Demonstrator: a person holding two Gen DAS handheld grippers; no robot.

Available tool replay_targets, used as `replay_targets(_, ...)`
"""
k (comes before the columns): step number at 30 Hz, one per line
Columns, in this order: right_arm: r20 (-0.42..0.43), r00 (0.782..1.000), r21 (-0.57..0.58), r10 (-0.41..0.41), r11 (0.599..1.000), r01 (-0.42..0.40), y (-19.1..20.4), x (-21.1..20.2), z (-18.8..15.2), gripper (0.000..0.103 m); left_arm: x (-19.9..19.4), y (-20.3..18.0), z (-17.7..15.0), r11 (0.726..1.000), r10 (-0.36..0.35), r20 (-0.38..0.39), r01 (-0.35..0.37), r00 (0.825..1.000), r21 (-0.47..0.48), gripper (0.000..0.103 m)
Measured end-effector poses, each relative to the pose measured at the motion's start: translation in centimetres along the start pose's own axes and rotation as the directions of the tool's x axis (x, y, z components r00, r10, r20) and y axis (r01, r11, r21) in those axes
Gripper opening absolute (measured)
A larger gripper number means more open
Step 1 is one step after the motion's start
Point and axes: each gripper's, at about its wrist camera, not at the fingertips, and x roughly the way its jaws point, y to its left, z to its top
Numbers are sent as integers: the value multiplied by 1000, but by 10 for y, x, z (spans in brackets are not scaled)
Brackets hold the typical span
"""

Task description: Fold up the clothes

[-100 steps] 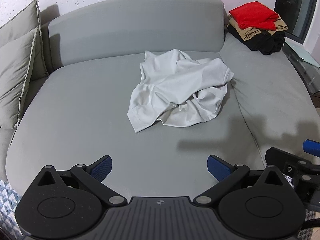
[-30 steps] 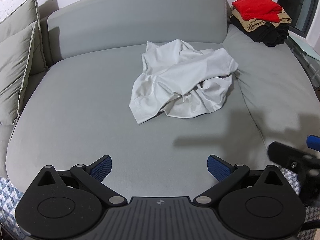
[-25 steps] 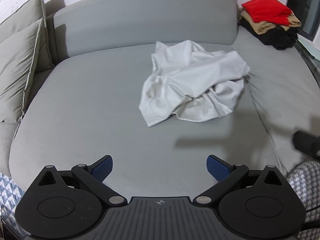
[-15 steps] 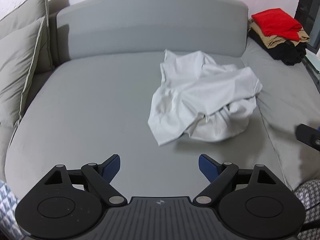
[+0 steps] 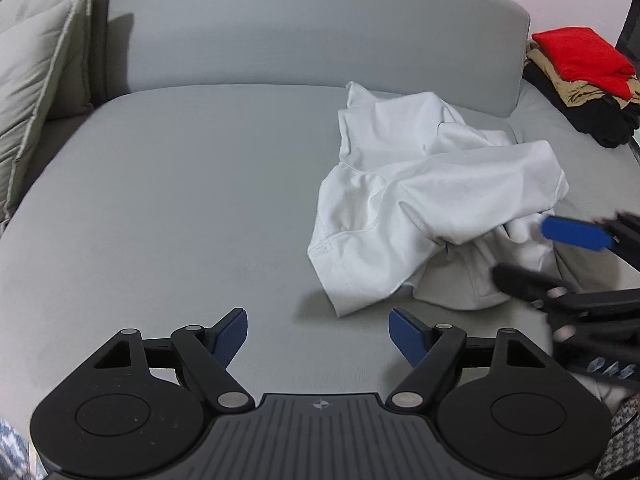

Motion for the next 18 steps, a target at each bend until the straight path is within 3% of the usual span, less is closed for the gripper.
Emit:
replay_targets(3, 7, 998, -183, -57, 981, 57, 16, 19, 4, 76, 7, 8, 6, 999, 38, 6, -38, 999, -2, 81)
replay_targets(8, -48, 988, -467, -149, 877, 110, 32, 57, -6, 76, 18, 24, 4, 999, 33, -11, -34, 999, -34, 81)
replay_targets(10, -65, 977, -559, -205, 818, 134, 37, 72, -12, 73, 23, 27, 2, 999, 28, -21, -28, 999, -38, 82)
replay_targets(13, -34, 952, -701, -304, 686, 194, 46, 94, -21, 68, 28, 27, -1, 999, 22, -39, -23, 999, -37, 82)
replay_targets(14, -24, 949, -735, -315, 648, 197, 49, 99, -22, 61, 29, 27, -2, 999, 21, -42, -22, 999, -37, 82)
replay_targets(15, -14, 950, -755, -313, 626, 195, 50, 102, -21, 31, 28, 26, -3, 999, 19, -42, -21, 999, -37, 82)
replay_targets(16, -20, 954, -752, -300, 633, 183, 51, 102, -17, 12, 27, 26, -4, 999, 19, -42, -20, 999, -36, 82)
replay_targets(17, -47, 960, -718, -275, 678, 159, 50, 100, -8, 3, 24, 26, -5, 999, 21, -37, -23, 999, -33, 82)
replay_targets(18, -43, 971, -617, -236, 770, 160, 36, 87, 8, 3, 21, 27, -5, 999, 25, -31, -25, 999, -30, 82)
